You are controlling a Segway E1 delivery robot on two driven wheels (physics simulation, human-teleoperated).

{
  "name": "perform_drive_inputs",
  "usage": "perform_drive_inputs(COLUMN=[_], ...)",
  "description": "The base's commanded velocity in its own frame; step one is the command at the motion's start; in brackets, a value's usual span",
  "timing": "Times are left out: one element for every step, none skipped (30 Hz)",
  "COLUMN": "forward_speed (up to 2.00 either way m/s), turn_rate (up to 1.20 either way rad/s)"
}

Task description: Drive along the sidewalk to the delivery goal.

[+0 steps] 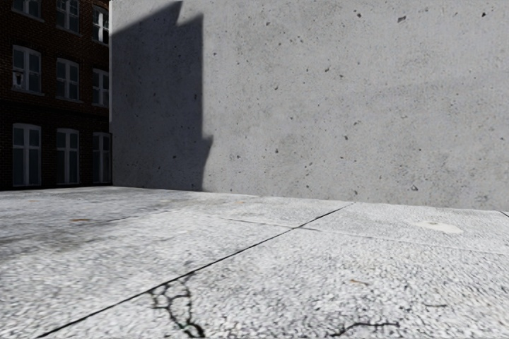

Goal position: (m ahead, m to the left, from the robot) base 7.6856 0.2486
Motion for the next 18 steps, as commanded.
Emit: perform_drive_inputs(forward_speed=[2.00, 2.00, 2.00, 2.00, 2.00, 2.00, 1.99, 1.99, 1.99, 1.99, 1.99, 1.99, 1.99, 1.99, 1.99, 1.99, 1.99, 1.99], turn_rate=[0.17, 0.17, 0.16, 0.07, 0.07, 0.04, 0.04, 0.03, 0.03, 0.00, 0.00, 0.00, 0.00, 0.00, 0.00, 0.00, 0.00, 0.00])
